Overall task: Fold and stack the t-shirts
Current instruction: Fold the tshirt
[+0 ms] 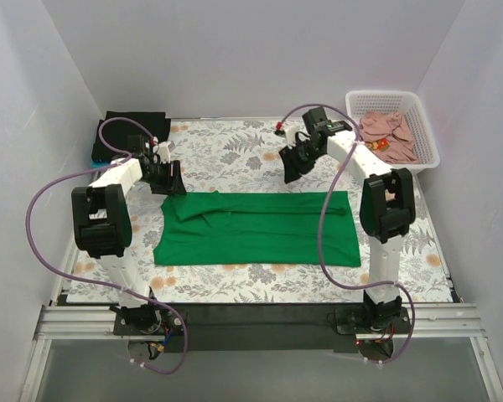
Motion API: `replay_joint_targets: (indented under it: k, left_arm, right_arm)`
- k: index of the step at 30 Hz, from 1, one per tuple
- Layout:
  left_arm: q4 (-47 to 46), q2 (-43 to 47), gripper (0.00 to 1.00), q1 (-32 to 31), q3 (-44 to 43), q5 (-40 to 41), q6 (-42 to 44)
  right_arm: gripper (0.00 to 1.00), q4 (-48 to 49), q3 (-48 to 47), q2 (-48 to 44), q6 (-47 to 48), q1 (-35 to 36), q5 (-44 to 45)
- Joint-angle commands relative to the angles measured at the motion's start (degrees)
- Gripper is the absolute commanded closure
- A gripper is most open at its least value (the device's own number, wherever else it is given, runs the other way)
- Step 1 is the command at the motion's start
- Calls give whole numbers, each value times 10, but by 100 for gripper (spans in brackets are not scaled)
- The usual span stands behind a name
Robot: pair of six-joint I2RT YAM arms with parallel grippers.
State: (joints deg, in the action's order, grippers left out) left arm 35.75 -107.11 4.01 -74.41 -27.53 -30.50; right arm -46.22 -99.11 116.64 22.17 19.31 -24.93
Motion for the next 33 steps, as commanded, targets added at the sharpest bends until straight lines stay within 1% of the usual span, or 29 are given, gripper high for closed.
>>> replay_joint_targets:
  k: [1,2,5,6,7,10,14,20,29,33]
  left_arm:
    - [-8,11,49,3,-23,5,-4]
    - [-5,13,49,4,-23,5,-3]
    - [5,21,49,12,-19,-4,-9]
    - [10,25,49,15,-16,-15,-10]
    - [12,29,49,18,-9,-21,-15]
    - [13,49,49,28,9,-30,-23]
    - [7,65,49,37,27,-33,-38]
    - [-2,50,50,37,29,-38,-49]
    - [-12,39,51,37,29,-53,-63]
    - [-4,41,54,36,32,-60,-55]
  right_arm:
    - [53,30,-94,44,-70,40,-63]
    - [53,36,-133,55,-86,48,-68]
    - [53,76,-182,95,-148,80,-90]
    - [53,88,-189,104,-178,89,-100]
    - [53,116,-191,118,-193,106,-103]
    - [52,154,-195,140,-231,140,-107]
    - [52,211,-204,165,-256,173,-92]
    - [52,270,-208,200,-297,196,-77]
    - [50,287,-214,232,-305,218,-55]
    - [51,287,-194,214,-297,219,-58]
